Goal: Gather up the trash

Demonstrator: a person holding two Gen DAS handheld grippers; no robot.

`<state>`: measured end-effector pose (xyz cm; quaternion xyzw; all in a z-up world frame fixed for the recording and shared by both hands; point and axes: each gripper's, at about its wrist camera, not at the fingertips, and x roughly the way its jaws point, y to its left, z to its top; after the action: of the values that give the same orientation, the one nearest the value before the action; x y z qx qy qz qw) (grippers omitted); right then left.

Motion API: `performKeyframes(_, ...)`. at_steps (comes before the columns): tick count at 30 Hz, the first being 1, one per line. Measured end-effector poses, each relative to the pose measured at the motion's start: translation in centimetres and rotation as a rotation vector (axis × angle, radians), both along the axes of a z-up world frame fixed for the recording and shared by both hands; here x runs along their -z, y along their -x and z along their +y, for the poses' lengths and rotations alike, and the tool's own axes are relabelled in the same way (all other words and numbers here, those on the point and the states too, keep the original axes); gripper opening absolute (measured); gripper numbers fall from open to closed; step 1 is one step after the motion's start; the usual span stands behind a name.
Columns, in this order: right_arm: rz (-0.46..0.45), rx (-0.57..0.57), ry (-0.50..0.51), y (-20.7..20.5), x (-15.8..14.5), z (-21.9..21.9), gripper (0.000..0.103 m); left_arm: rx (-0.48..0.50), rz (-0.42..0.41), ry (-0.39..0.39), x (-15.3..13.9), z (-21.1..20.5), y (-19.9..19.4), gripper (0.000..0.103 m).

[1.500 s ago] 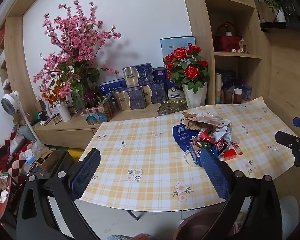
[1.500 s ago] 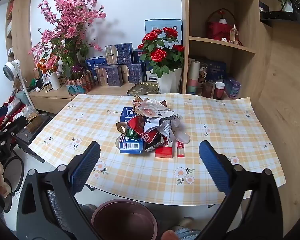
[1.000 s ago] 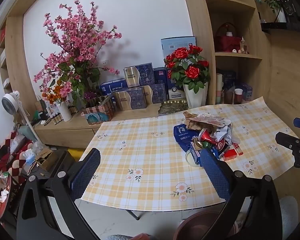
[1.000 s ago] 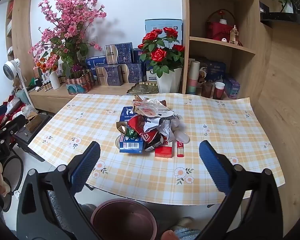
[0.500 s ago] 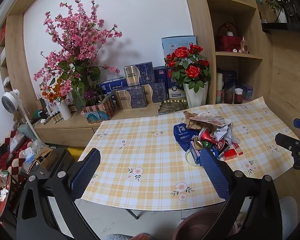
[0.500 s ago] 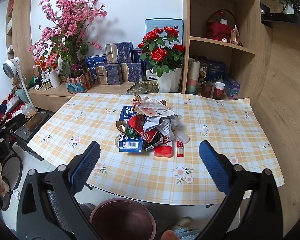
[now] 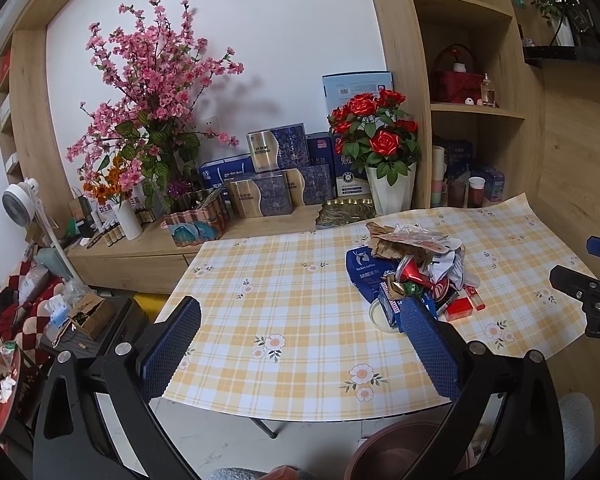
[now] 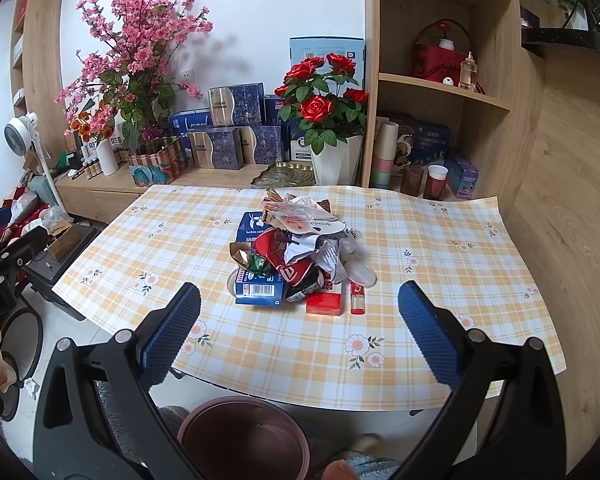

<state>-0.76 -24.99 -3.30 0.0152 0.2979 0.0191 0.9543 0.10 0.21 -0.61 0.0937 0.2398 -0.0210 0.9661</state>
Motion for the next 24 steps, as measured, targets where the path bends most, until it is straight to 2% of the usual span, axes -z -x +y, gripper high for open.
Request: performKeyframes(24, 0.009, -0.004, 0.033, -0.49, -0.35, 0.93, 0.097, 0.009, 0.005, 0.008, 0.34, -0.2, 0.1, 0.098)
